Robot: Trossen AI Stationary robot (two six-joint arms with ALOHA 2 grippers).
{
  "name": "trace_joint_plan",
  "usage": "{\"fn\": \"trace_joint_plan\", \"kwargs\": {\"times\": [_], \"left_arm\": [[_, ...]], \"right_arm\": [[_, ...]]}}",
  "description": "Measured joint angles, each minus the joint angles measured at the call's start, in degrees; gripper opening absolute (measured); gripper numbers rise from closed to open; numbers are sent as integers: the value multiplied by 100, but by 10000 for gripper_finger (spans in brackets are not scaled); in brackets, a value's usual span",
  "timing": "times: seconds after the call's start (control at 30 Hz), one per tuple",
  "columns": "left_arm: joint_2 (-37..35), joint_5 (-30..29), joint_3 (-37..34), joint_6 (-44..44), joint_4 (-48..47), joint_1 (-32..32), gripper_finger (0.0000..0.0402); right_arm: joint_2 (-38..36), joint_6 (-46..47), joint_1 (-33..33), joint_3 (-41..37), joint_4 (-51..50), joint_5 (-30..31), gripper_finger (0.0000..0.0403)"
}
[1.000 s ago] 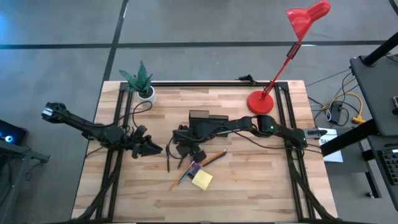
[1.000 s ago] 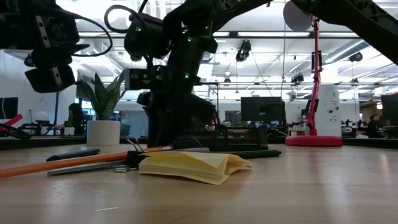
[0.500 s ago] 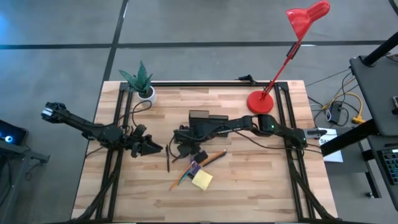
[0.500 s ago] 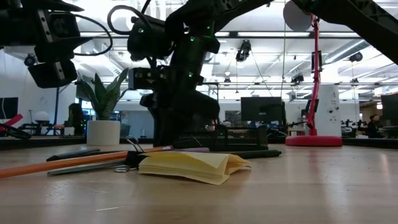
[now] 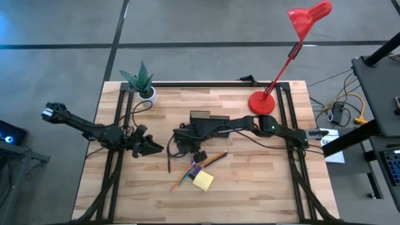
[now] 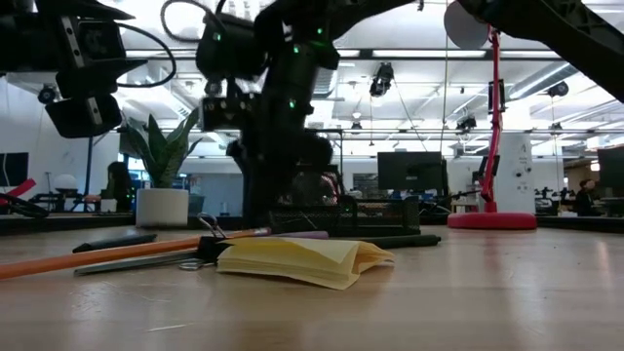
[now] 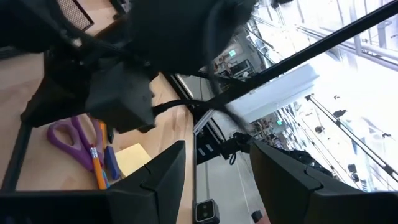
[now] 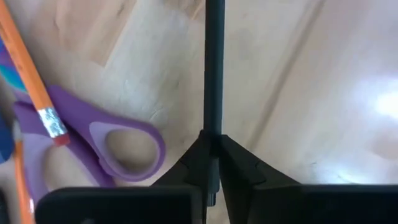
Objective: Pick and place office supplies into organizer
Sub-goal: Put the middle black pen into the black desk organizer
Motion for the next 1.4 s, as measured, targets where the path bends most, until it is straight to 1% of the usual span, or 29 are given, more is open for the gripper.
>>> {"fn": "trace_joint_plan", "kwargs": {"times": [0.13, 0.43, 0.53, 0.63, 0.73, 0.83, 1.0, 1.1, 1.23, 1.4], "left_arm": [[-3, -1, 16, 1, -5, 1, 167], [-9, -2, 44, 51, -10, 1, 167], [2, -2, 44, 122, -19, 0, 167], [2, -2, 44, 155, -19, 0, 167], [2, -1, 44, 160, -23, 2, 167], [2, -1, 44, 161, -25, 1, 167], [0, -2, 44, 160, -26, 1, 167], [0, 0, 42, 160, -26, 1, 167], [7, 0, 42, 157, -27, 2, 167], [7, 0, 42, 157, -26, 2, 167]], "right_arm": [[-22, 0, 2, 216, -195, 155, 7], [-31, 106, 15, 489, -496, 422, 7], [-31, 102, 29, 469, -485, 285, 8], [-16, 101, 85, 400, -487, 271, 10], [87, 326, 129, 356, -499, 240, 28], [195, 514, 156, 347, -499, 224, 64], [221, 462, 179, 347, -478, 278, 127], [222, 295, 174, 317, -460, 255, 152], [214, 277, 170, 209, -326, 217, 163], [210, 497, 171, 208, -173, 83, 149]]}}
